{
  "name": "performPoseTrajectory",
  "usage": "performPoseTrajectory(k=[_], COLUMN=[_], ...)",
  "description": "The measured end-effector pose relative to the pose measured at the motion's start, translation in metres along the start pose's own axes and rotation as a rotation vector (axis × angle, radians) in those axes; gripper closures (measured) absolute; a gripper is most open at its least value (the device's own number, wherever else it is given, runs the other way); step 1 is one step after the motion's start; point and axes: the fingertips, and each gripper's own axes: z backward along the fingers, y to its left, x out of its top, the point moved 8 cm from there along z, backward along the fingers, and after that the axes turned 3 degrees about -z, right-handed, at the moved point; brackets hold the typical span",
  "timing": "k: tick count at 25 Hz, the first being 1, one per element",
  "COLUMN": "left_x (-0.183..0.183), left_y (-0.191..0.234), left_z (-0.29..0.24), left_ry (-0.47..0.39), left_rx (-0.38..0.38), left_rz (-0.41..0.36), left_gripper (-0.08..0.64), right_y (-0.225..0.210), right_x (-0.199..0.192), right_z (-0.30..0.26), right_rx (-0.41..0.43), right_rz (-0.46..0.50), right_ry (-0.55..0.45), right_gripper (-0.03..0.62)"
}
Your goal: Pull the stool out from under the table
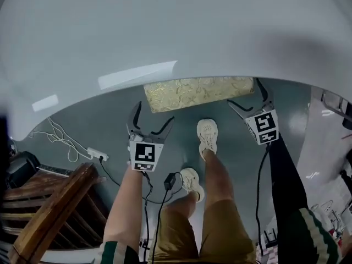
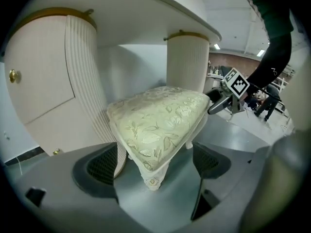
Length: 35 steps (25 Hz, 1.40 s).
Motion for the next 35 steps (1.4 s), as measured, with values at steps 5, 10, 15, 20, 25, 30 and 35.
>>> performPoseTrajectory(k=[5, 10, 15, 20, 25, 30, 35], left_x=[-0.032, -0.056, -0.051, -0.049, -0.048, -0.048, -0.041], left_y=[-0.001, 0.011, 0.006, 0.004, 0.006, 0.004, 0.005], left_z=[-0.031, -0.055, -0.084, -0.093, -0.091, -0.090, -0.081], left_ry=[0.022, 0.059, 0.052, 0.042, 0.083, 0.141, 0.197], left_rx=[0.007, -0.008, -0.050, -0.039, -0.054, -0.068, -0.098], left_rz=[0.041, 0.062, 0.006, 0.059, 0.083, 0.116, 0.163], left_gripper=[0.092, 0.083, 0.081, 0.074, 0.086, 0.103, 0.110], right_y=[-0.005, -0.001, -0.002, -0.002, -0.006, -0.008, -0.006], right_x=[-0.022, -0.028, -0.039, -0.040, -0.040, -0.039, -0.033], right_z=[-0.024, -0.042, -0.051, -0.066, -0.062, -0.063, -0.056], right_rx=[-0.001, 0.019, 0.015, -0.013, -0.006, 0.010, 0.024], right_rz=[0.021, -0.020, 0.024, -0.014, 0.018, 0.025, -0.008], right_ry=[-0.002, -0.059, -0.043, -0.058, -0.036, 0.019, 0.044], right_gripper=[0.034, 0.011, 0.020, 0.072, 0.127, 0.140, 0.140])
